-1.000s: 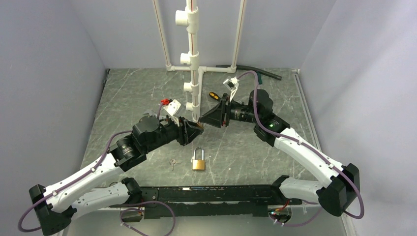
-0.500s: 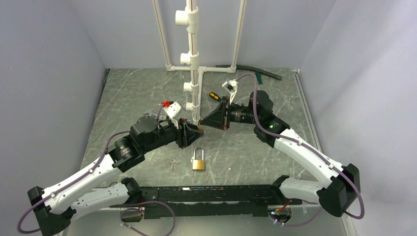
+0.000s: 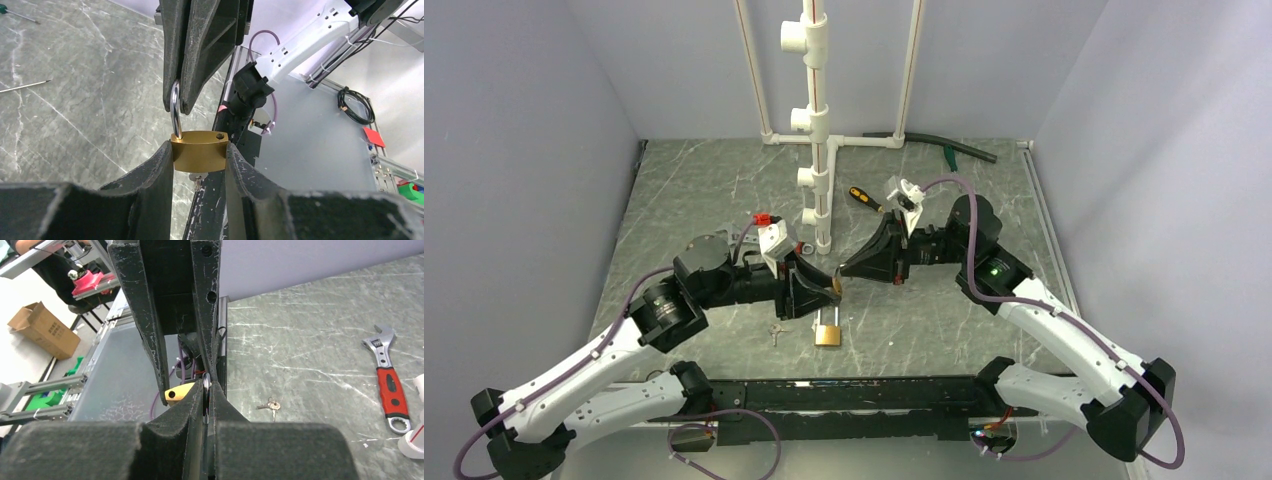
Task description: Unlock with the key
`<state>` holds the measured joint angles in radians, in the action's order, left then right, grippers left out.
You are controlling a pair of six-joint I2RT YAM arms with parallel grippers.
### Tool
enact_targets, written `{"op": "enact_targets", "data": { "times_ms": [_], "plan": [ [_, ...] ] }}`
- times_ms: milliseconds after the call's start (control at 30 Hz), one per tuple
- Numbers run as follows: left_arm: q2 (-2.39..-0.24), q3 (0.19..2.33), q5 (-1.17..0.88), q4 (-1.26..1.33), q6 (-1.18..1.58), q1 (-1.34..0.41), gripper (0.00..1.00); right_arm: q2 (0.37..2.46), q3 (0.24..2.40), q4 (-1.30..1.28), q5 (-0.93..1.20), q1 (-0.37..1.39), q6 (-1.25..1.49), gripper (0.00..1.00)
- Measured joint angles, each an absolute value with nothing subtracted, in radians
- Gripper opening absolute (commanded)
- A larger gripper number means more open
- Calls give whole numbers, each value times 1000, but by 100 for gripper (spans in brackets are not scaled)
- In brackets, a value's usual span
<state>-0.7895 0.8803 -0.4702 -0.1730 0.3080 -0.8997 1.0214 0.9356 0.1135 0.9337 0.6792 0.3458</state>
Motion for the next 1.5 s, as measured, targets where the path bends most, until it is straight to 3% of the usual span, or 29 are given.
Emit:
{"op": "enact_targets", "data": {
  "times_ms": [133, 167, 200, 433, 633, 833, 1100, 1500],
  "plan": [
    [-792, 890, -471, -196, 300, -897, 84, 1017, 932, 103, 910, 685, 330, 0],
    [-792, 890, -475, -198, 294, -896, 96, 1017, 931, 96, 888, 688, 328, 0],
    [-792, 890, -473, -199, 289, -899, 99, 1019, 930, 84, 863, 688, 324, 0],
    [-782, 891, -389, -212, 282, -907, 99, 1026, 928, -50, 641, 686, 317, 0],
    [-795, 891, -262, -228, 274, -908, 85, 1051, 944, -236, 368, 686, 318, 0],
    [-896, 899, -179, -234, 275, -908, 81, 1053, 944, -321, 232, 686, 317, 0],
    [-953, 899, -50, -267, 287, -908, 82, 1106, 938, -349, 115, 685, 313, 0],
    [-874, 929, 173, -488, 344, -910, 91, 1303, 874, -197, 74, 629, 325, 0]
  ]
}}
